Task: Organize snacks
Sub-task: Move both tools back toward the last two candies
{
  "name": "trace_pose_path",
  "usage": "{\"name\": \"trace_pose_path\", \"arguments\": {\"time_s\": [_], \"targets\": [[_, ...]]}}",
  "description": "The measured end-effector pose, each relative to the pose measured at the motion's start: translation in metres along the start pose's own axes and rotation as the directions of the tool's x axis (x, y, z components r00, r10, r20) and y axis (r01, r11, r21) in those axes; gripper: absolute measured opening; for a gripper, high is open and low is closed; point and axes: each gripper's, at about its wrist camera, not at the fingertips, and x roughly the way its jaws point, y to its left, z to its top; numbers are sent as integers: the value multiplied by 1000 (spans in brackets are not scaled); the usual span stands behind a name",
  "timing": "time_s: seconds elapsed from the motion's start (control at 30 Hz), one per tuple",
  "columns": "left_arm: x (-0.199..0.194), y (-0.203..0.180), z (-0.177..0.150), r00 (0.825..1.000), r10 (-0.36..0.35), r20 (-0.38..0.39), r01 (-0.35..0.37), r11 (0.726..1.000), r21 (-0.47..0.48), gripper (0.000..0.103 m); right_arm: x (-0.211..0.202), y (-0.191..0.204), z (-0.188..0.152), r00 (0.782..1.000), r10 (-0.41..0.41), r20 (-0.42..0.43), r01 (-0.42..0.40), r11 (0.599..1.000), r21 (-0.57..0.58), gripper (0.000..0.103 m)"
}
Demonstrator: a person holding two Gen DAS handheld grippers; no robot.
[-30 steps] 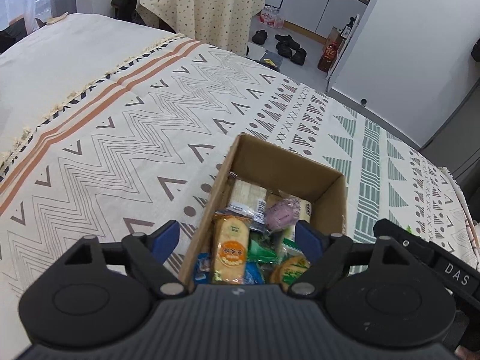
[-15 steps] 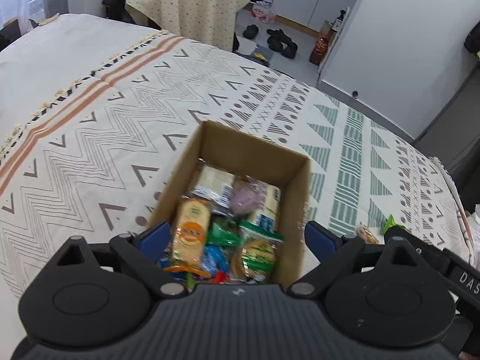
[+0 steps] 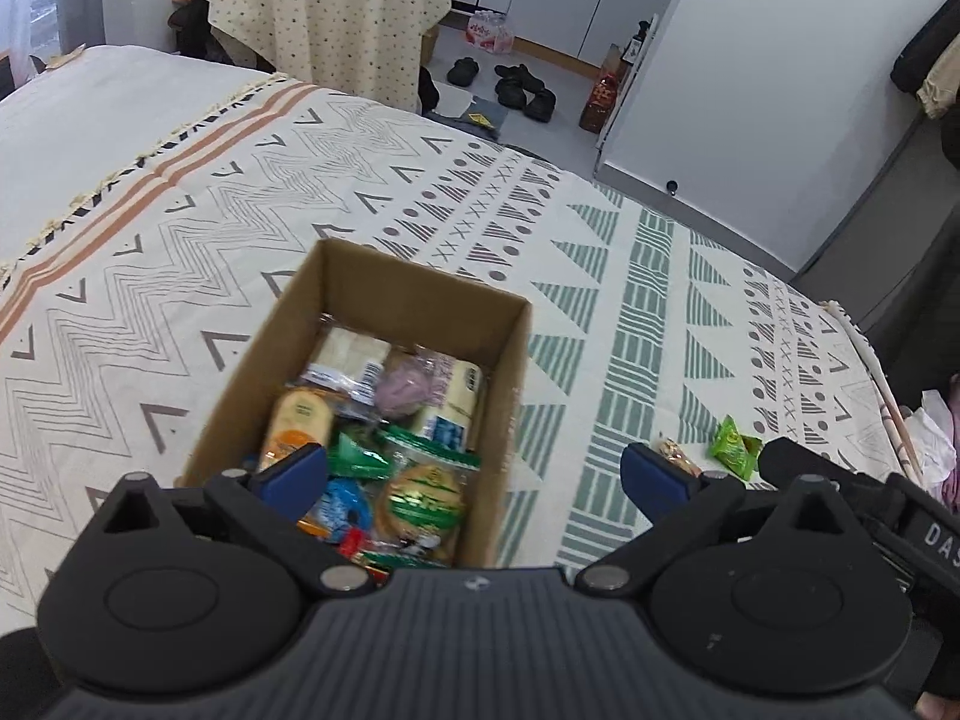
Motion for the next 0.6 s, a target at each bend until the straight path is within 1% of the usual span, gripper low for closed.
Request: {"name": "trace_pose_path", "arguments": {"time_s": [0.2, 0.37, 0.6], "targets": [[9, -24, -10, 1000, -19, -23, 20, 1000, 24, 103, -10, -24, -1, 1000, -7, 15, 7, 999, 40, 103], [14, -42, -17, 1000, -1, -26, 2, 999, 44, 103, -18, -48, -1, 999, -21, 28, 19, 997, 70, 103], [26, -66, -24, 999, -3, -38, 5, 998, 59, 103, -20, -77, 0, 999, -41, 34, 38, 993, 108, 103]]}}
